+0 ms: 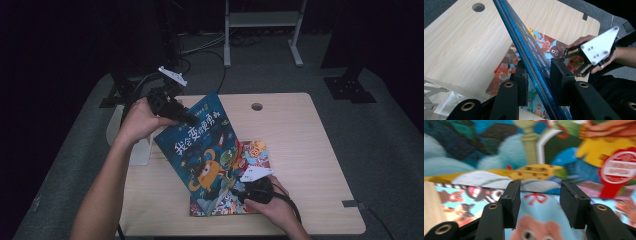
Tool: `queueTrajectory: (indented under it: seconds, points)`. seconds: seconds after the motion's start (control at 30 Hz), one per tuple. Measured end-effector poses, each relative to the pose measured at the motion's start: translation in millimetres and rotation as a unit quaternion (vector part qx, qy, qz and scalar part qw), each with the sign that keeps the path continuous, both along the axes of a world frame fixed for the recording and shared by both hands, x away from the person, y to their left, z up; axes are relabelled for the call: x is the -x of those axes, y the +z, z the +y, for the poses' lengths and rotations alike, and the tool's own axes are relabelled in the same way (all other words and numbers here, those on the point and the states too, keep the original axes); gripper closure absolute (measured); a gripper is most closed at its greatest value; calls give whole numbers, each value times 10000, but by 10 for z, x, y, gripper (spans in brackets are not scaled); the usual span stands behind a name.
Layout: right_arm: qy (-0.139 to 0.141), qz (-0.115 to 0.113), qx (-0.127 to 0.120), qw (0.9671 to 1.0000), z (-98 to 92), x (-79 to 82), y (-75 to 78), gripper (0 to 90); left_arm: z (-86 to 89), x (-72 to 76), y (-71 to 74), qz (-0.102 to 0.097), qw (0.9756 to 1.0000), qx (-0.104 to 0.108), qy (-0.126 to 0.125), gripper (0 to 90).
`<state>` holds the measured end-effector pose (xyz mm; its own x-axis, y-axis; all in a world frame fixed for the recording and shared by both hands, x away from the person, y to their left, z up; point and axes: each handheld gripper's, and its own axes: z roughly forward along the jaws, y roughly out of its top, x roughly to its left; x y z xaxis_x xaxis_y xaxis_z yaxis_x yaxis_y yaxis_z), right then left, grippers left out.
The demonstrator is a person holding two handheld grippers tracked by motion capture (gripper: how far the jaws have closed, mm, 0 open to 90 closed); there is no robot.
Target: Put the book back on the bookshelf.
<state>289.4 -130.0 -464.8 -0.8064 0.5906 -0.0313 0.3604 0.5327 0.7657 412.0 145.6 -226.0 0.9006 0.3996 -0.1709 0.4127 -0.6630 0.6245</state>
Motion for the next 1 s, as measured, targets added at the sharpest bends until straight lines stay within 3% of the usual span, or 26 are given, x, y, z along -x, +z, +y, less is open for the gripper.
queueTrajectory:
  seconds: [0.1,0.23,0.43,0.53,0.6,0.73,1.0]
  points:
    - [-243,-63,-69,9997,-174,-57,9,488,-23,-18,16,59,10000,-4,-29,700]
    - [-782,-159,-341,9962,-499,-142,36,480,-59,-37,64,102,9999,-14,-59,719]
    - [-1654,-329,-474,9845,-993,-268,-2,453,-135,-22,163,39,9998,-176,-78,737]
    - [-2003,-305,-241,9790,-1188,-337,-69,442,-168,1,214,29,9996,-257,-95,747]
    - [-2235,-245,-280,9740,-1296,-378,-133,431,-185,19,257,0,9995,-297,-122,759]
    - [-2527,-82,-230,9672,-1409,-434,-249,424,-210,62,343,-32,9992,-344,-220,797]
    - [-2687,-41,-45,9632,-1416,-493,-319,403,-197,150,417,-125,9981,-521,-291,817]
